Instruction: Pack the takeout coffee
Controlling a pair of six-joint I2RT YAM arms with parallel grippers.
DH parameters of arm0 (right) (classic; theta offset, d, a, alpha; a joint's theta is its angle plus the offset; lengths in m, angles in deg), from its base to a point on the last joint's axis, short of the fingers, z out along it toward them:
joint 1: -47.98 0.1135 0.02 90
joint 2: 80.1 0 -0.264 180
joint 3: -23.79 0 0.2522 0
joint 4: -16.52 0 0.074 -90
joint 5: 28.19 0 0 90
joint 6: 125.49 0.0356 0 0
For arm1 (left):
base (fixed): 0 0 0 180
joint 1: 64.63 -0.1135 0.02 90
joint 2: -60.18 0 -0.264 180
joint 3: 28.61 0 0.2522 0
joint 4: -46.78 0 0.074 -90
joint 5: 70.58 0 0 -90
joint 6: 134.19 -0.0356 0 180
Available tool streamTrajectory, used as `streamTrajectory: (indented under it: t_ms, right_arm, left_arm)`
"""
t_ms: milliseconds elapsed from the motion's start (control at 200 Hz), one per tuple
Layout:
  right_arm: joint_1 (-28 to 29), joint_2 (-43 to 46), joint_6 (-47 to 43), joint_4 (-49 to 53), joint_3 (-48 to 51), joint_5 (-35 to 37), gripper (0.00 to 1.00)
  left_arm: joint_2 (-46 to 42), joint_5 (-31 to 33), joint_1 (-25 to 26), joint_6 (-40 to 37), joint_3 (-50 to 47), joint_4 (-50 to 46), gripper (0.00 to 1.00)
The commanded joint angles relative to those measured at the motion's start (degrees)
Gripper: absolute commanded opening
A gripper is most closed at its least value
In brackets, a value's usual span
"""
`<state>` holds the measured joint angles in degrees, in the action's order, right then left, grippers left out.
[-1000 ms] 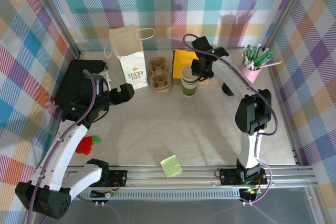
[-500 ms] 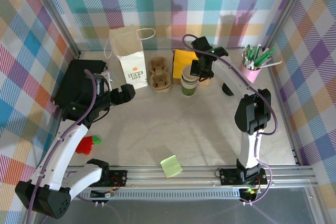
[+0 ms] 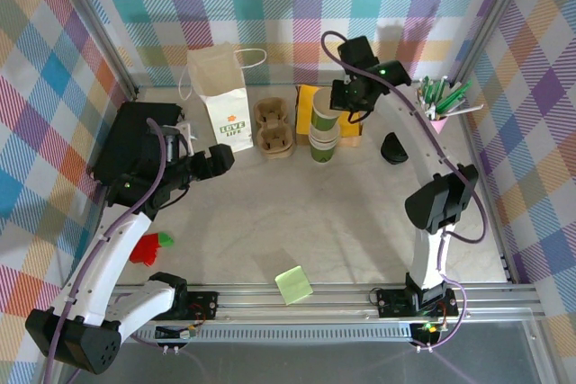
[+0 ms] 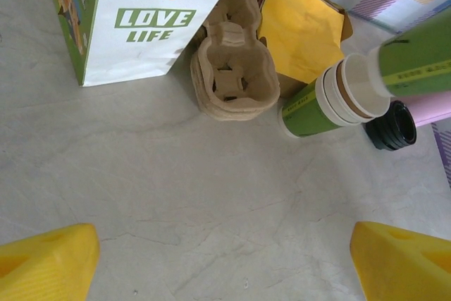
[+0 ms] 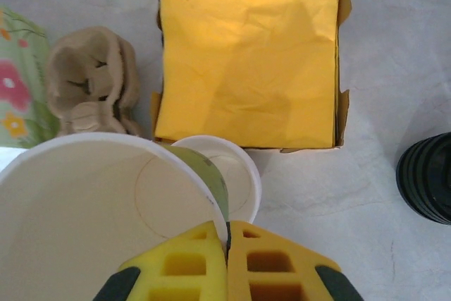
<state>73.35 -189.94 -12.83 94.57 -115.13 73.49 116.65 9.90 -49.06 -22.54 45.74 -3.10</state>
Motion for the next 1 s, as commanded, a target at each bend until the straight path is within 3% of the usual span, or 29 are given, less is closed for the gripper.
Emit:
streamTrajectory:
  t_ms: [0,405,685,995]
  right_arm:
    - [0.7,5.4,-2.8,4.7,-2.8,-1.9,0.00]
    - [4.6,18.0,-5.3,7.0,5.3,-5.8,0.01]
    - [13.0,25.3,-5.7,-2.0,23.5,0.4,0.05]
    - [17.2,28.1,-1.8,-18.2,45.8,1.6,0.05]
  left_arm:
    - [-0.2,1.0,0.3,0.0,2.8,-1.2,0.91]
    - [-2.3,0.9,0.4,0.7,0.5,-0.9,0.91]
    - [-4.1,0.0,1.9,3.6,-3.9,3.2,0.90]
    - [-6.5,2.0,2.4,3.8,-6.3,3.2,0.90]
